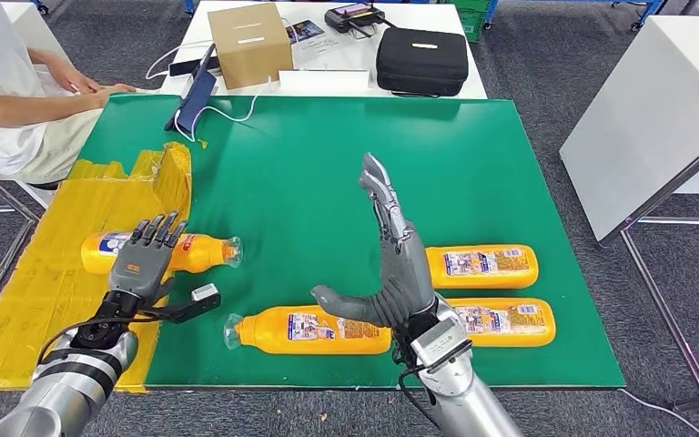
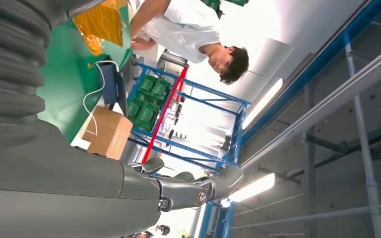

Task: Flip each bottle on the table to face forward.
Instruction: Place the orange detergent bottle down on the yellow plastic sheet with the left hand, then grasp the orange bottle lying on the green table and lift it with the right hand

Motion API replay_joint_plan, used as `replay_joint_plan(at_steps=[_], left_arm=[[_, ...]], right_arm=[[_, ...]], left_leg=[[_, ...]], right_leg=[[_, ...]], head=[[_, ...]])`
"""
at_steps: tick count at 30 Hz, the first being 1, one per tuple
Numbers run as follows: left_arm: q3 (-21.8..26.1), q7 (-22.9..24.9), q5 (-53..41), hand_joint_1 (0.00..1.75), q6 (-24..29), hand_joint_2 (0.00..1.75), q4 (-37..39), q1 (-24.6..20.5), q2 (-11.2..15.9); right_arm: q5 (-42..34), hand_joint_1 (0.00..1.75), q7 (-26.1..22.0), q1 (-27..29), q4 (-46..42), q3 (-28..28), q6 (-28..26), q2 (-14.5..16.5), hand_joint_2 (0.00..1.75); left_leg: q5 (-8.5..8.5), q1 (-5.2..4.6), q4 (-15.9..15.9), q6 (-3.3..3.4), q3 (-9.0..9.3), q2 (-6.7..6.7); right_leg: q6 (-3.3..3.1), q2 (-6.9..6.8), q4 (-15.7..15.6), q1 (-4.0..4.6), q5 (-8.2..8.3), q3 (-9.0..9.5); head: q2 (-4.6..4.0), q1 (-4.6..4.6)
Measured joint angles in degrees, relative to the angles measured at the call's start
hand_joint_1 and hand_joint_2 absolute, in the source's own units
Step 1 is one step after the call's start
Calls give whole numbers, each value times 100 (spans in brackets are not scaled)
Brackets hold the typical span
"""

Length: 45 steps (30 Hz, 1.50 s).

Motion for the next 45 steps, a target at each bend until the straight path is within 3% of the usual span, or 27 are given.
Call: replay_joint_plan(at_steps=[4,7,9,14,16,21,28,33,45], left_arm=[[-1,-33,13,0,7,175,-24,8,-5],[63,-322,218,0,10,175,-155,51,-19],[235,-874,635,0,11,175,-371,128,-76],[1212,-2994,2268,0,23,175,-1214,445,-537],[1558,-3350,2876,0,26,175,-1722,637,-752],[1826,-3351,3825,0,27,175,-2878,1074,-965],[1682,-3211,4985,0,-45,175,-3826,1505,-1025],[1451,-3183,5310,0,-192,175,-4219,1691,-1083],[1019,-3148,5486,0,-338,175,-4460,1770,-1188]], right_arm=[[8,0,13,-9,35,0,16,0,175],[47,0,32,-16,67,-1,22,-1,175],[226,0,79,-16,90,-2,-60,-7,175],[1618,0,352,-4,167,47,-638,-145,175],[2074,0,464,24,203,89,-773,-247,175],[2703,0,749,54,348,191,-683,-473,175],[3514,0,1190,-111,943,575,-296,-679,175],[3845,0,1448,-379,1586,927,-90,-732,175],[3956,0,1558,-940,2872,1683,221,-704,175]], left_leg=[[0,0,0,0,0,0],[0,0,0,0,0,0],[0,0,0,0,0,0],[-1,-5,0,1,0,0],[-3,-8,0,2,0,2],[-6,-7,0,1,0,0],[-4,-5,-1,1,2,-1],[-3,-6,0,3,1,-6],[-2,-6,0,3,3,-8]], right_leg=[[0,0,0,0,0,0],[0,0,0,0,0,0],[0,0,0,-1,0,-1],[0,0,0,-6,0,0],[1,1,-1,-7,1,-1],[1,0,-1,-6,-1,0],[1,-1,-1,-4,-1,1],[2,-3,-1,-6,0,4],[2,-4,0,-5,0,5]], head=[[0,1],[0,1],[0,0],[0,0],[0,1],[0,0],[0,-1],[0,1],[0,-1]])
